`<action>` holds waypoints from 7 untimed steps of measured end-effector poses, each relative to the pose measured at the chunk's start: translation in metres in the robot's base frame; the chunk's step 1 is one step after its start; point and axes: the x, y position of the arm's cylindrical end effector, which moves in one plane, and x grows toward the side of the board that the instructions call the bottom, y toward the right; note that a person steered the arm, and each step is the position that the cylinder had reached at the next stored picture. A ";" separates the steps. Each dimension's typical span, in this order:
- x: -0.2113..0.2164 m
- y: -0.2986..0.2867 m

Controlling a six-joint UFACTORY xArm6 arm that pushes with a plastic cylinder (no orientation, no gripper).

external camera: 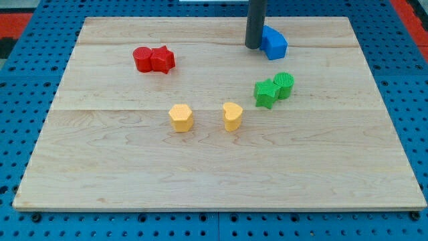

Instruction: Move the red blocks to the top left corner of the board

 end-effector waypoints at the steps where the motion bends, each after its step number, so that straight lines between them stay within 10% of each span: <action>1: 0.000 0.000; 5: 0.061 -0.133; 7: 0.013 -0.270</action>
